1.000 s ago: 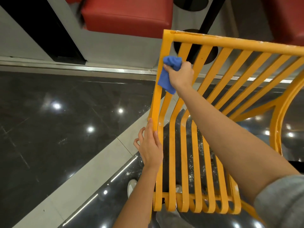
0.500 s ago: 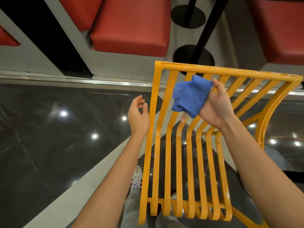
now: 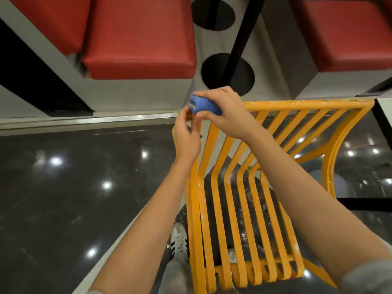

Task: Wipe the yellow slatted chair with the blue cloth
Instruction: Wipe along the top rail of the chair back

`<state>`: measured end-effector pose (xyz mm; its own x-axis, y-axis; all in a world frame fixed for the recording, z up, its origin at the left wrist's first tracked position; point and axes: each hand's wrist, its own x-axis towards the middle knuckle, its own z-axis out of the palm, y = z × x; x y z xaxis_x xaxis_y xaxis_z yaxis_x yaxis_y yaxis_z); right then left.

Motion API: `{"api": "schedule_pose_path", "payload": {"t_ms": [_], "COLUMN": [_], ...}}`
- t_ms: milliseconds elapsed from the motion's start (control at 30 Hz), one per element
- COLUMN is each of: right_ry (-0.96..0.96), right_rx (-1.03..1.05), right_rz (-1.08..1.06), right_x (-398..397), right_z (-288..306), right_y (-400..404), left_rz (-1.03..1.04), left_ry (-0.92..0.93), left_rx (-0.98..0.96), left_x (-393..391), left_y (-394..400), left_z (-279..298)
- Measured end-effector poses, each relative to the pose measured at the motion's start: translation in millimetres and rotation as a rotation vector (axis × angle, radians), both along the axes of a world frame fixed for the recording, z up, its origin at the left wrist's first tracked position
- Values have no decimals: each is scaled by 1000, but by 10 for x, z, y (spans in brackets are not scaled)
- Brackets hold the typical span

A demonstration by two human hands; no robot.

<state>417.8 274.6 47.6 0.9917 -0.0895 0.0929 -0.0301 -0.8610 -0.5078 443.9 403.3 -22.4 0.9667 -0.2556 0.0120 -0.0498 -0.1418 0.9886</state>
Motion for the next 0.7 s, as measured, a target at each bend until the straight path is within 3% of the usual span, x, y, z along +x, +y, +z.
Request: {"api": "schedule_pose_path", "payload": {"t_ms": [167,400,567,700], "right_ry": [-55,-217,-117,-116], "right_rx": [-166,33,-41,-28], "right_rz": [-78,-334,-91,-203], "right_x": [68,-92,80,105], "right_z": [-172,-331,-200,-207], "right_y": [57,-34,158,-72], "left_rz": [89,56,121,98], "left_ry": [-44,-63,-70,-36], "left_rx": [9,75,54,75], "left_x": [41,114,68,93], "left_y": [-19,15,-28,2], "left_z": [41,21,56,38]}}
